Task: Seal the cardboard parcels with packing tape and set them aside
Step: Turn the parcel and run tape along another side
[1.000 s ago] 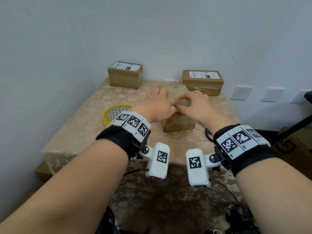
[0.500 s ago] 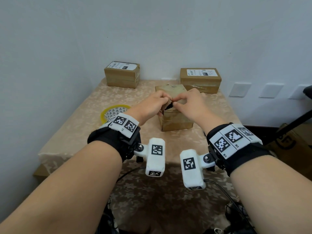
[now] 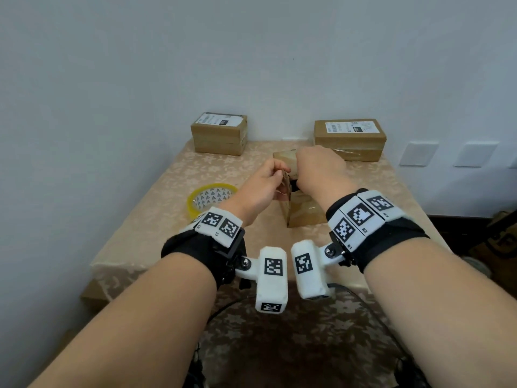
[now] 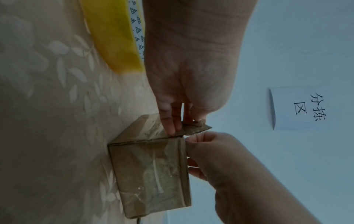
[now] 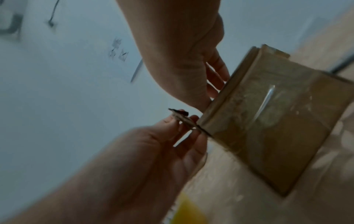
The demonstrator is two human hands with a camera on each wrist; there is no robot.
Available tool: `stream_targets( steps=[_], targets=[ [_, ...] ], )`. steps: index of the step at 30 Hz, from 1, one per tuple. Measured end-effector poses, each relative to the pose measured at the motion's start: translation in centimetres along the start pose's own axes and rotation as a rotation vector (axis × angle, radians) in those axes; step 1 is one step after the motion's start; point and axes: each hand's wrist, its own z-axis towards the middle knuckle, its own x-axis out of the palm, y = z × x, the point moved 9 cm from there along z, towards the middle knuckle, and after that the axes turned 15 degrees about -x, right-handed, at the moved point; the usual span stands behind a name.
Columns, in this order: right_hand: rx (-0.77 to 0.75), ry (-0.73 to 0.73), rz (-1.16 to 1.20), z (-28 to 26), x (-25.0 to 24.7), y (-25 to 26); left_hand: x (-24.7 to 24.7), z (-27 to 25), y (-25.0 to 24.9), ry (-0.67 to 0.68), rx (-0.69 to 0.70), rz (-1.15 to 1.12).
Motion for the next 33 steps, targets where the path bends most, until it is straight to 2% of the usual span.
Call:
stream_targets(
  steps=[4,6,9,12,15,17,21,26,30,33],
  targets=[
    [-0.191,0.009,-0.182,0.0,-0.9,2.1,-0.1,0.2,0.1,0.002,0.003,0.004],
    [-0.212,0.029,-0.194,0.1,-0.5,1.8,0.0,0.1,-0.1,-0.013,0.01,0.014],
    [-0.176,0.003,-0.098,0.2,-0.2,0.6,0.2,-0.1,-0.5,-0.045,0.026,0.042],
    [-0.094,-0.053,0.197,0.0,0.9,-1.8,0.6,0.0,-0.8,-0.069,0.04,0.115],
    [0.035,-0.211,0.482,-1.3,2.3,-4.4,1.1,0.5,-1.0,-0.114,0.061,0.205],
    [0.064,-0.258,0.61,-2.1,3.0,-4.6,1.3,1.0,-0.9,-0.149,0.054,0.244],
    [0.038,-0.302,0.676,-2.5,2.9,-4.7,1.3,1.3,-0.3,-0.217,0.006,0.269],
    [0.048,-0.305,0.719,-2.4,3.5,-5.3,0.3,1.2,-0.2,-0.306,0.021,0.229],
    [0.029,-0.268,0.693,-2.2,3.4,-5.1,-0.3,0.6,0.3,-0.255,-0.019,0.074],
    [0.028,-0.175,0.707,-2.4,3.8,-4.5,-0.2,0.4,0.7,-0.224,-0.055,0.075]
  ],
)
